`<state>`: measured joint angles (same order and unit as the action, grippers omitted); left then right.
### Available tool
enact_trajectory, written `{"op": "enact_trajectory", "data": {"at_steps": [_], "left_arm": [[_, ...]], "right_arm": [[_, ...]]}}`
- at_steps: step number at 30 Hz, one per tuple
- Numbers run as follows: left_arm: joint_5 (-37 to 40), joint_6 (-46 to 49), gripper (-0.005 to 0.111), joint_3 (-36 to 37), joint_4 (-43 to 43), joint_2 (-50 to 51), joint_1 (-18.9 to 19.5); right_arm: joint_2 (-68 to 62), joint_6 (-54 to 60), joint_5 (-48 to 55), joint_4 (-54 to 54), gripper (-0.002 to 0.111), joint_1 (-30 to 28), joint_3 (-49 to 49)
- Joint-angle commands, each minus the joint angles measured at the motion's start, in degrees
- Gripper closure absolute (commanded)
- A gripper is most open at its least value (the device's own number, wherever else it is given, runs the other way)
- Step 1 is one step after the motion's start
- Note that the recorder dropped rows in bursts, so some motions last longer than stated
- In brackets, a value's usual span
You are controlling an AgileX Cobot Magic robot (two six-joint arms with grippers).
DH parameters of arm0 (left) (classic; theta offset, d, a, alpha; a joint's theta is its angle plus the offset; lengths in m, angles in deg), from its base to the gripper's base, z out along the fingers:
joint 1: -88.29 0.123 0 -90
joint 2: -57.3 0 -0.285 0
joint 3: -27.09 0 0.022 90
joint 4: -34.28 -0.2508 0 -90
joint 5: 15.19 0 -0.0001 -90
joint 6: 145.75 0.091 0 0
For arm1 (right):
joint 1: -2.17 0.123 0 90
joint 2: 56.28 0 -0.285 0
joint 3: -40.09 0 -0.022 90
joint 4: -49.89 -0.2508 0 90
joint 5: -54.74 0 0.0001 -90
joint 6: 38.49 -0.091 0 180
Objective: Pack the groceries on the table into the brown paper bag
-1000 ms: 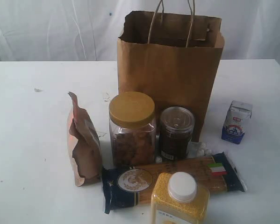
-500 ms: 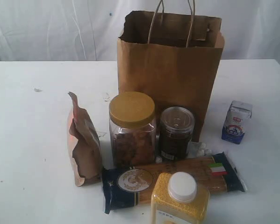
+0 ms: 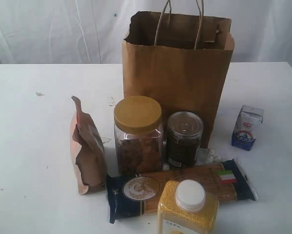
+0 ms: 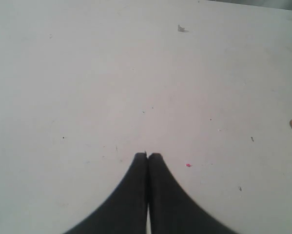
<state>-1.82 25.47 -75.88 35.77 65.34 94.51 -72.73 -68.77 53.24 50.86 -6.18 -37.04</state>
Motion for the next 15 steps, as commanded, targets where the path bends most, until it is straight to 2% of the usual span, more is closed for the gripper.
{"op": "enact_trajectory", "data": {"at_steps": [1, 8, 15], "left_arm": [[-0.1, 0.0, 0.107, 0.2, -0.1, -0.3, -0.2], [-0.1, 0.0, 0.107, 0.2, -0.1, -0.3, -0.2], [-0.1, 0.0, 0.107, 0.2, -0.1, -0.3, -0.2]], "right_arm": [[-11.0, 0.6, 1.5, 0.1, 0.108, 0.9, 1.2], [-34.1, 1.2, 4.1, 0.1, 0.108, 7.8, 7.5], [-48.6, 7.0, 5.4, 0.1, 0.108, 15.2, 12.7]]}}
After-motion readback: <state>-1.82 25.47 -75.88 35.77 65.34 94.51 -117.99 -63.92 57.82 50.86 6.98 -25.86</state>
